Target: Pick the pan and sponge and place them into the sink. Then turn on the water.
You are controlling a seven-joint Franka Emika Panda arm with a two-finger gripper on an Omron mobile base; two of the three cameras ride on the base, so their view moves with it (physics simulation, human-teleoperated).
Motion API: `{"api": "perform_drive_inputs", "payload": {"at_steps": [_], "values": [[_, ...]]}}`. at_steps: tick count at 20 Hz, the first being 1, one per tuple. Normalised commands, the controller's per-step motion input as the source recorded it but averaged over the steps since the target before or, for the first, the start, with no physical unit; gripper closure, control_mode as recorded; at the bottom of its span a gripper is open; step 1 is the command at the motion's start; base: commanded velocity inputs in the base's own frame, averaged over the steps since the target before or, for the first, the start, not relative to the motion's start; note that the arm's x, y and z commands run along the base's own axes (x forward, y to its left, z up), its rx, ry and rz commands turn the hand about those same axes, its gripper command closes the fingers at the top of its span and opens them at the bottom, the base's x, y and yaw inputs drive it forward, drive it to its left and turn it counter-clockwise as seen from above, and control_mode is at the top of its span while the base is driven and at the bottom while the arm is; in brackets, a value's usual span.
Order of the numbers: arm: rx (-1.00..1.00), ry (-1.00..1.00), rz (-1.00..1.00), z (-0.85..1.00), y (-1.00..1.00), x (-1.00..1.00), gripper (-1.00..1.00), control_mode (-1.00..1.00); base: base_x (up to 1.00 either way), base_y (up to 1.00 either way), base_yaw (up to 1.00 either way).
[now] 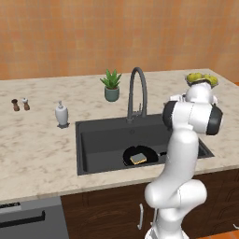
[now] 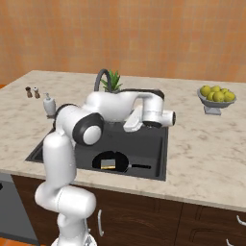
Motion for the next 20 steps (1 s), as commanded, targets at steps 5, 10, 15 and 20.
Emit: {"api": "perform_drive_inputs", "payload": {"at_steps": [5, 10, 15, 20], "values": [[0.19, -0.03, -0.01, -0.11, -0.18, 0.34, -1.00, -1.00, 0.00, 0.00, 0.00], [0.19, 0.00, -0.07, -0.38, 0.00, 0.51, -1.00, -1.00, 0.00, 0.00, 0.00], [0.08, 0.00, -0.10, -0.16, 0.05, 0.58, -1.00, -1.00, 0.00, 0.00, 0.00], [0.05, 0.00, -0.14, -0.06, 0.14, 0.18, -1.00, -1.00, 0.00, 0.00, 0.00]]}}
